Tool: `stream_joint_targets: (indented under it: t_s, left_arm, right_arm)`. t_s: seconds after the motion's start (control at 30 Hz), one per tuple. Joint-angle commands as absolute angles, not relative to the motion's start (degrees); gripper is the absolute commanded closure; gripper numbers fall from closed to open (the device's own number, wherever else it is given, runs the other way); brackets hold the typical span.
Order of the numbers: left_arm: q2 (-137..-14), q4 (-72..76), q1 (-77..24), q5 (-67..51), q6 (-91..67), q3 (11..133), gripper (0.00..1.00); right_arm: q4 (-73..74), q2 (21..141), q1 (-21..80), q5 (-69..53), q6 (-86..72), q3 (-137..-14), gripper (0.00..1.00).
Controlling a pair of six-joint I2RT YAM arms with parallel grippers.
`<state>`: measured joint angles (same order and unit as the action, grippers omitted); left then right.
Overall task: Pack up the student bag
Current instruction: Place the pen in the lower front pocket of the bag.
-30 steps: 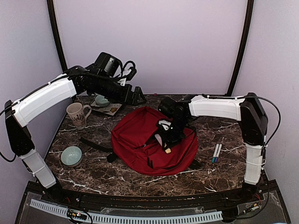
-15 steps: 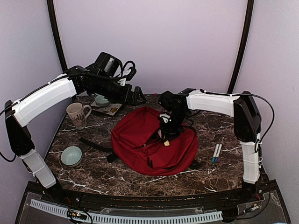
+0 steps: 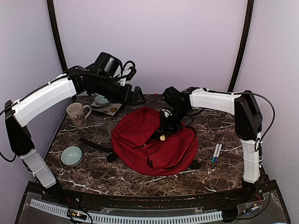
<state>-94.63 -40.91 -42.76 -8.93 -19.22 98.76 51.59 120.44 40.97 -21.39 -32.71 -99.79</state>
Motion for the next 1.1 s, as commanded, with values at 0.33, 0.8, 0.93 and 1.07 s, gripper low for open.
stream_joint_targets:
  t_s: [0.33, 0.8, 0.93, 1.07]
  left_arm:
    - [-91.99, -42.67, -42.98, -7.97, -18.46, 99.10, 0.06]
    - [-91.85, -42.72, -42.98, -7.97, -18.50, 98.58, 0.06]
    - [-92.04, -42.54, -42.98, -8.22, -18.57, 98.60, 0.06]
    - [-92.18, -42.50, -42.99, -8.46, -18.54, 98.75, 0.06]
  right_arm:
    - [38.76, 119.74, 40.33, -28.51, -42.12, -95.31, 0.83]
    - [25.39, 116.19, 40.52, -36.61, -47.08, -87.47, 0.61]
    - [20.20, 114.97, 40.60, -39.39, -49.41, -85.03, 0.61]
    - [14.35, 114.60, 41.31, -41.84, -52.22, -83.51, 0.61]
